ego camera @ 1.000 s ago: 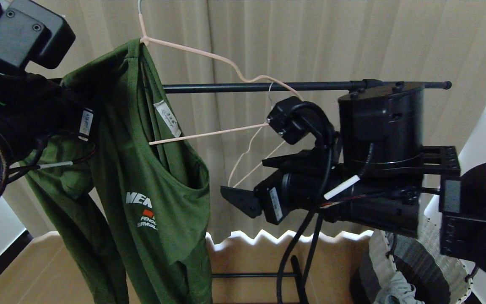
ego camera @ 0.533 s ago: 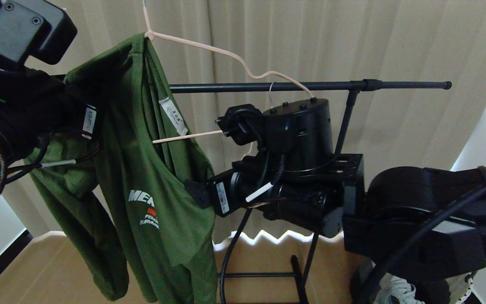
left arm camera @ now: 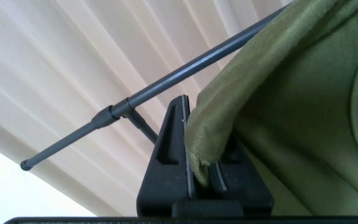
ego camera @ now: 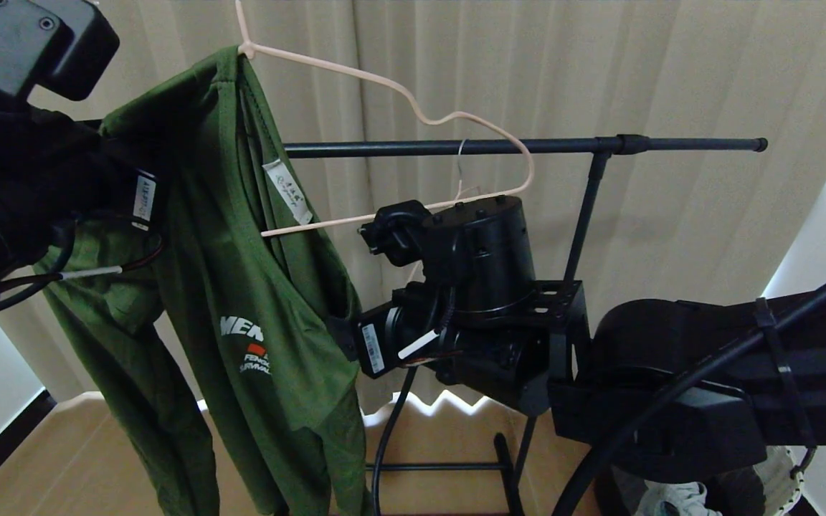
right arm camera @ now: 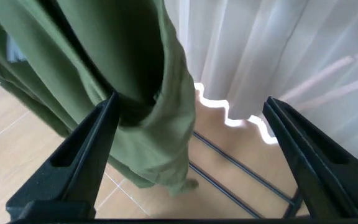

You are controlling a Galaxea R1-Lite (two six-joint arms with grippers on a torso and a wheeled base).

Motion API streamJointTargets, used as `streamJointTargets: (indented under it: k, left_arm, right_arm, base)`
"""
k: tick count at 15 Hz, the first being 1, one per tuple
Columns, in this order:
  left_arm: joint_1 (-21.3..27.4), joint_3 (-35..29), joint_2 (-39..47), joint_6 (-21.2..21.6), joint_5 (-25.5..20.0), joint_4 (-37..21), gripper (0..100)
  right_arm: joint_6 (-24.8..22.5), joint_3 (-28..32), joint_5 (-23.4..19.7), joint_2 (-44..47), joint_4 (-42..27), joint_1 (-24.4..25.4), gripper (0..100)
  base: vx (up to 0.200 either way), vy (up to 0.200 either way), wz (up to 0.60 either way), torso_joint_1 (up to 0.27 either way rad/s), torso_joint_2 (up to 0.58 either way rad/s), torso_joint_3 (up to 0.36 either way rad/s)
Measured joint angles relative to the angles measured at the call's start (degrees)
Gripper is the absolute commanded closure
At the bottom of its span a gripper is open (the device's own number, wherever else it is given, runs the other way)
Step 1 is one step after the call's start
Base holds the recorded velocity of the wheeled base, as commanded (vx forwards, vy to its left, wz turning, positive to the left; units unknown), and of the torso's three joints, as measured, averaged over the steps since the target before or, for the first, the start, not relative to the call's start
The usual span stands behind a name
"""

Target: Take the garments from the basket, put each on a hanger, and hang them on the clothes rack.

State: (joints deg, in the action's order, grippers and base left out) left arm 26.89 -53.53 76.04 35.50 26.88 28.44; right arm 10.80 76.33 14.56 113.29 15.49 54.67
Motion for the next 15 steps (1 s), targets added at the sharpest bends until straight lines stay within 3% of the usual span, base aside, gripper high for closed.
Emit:
streamJointTargets:
  k: [8, 15]
  left_arm:
    - [-0.13, 0.37, -1.07, 0.07, -0.01, 0.0, 100]
    - [-2.78, 3.28, -2.16, 0.4, -0.22, -0.04, 100]
  right_arm:
    - [-0.07, -0.34, 0.17, -0.67, 1.74, -1.95, 100]
    - [-0.07, -5.68, 0.35, -7.75, 1.8, -8.35, 100]
  base:
    - [0.0, 0.0, 0.0, 0.0, 0.0, 0.0]
    - [0.0, 0.0, 0.0, 0.0, 0.0, 0.0]
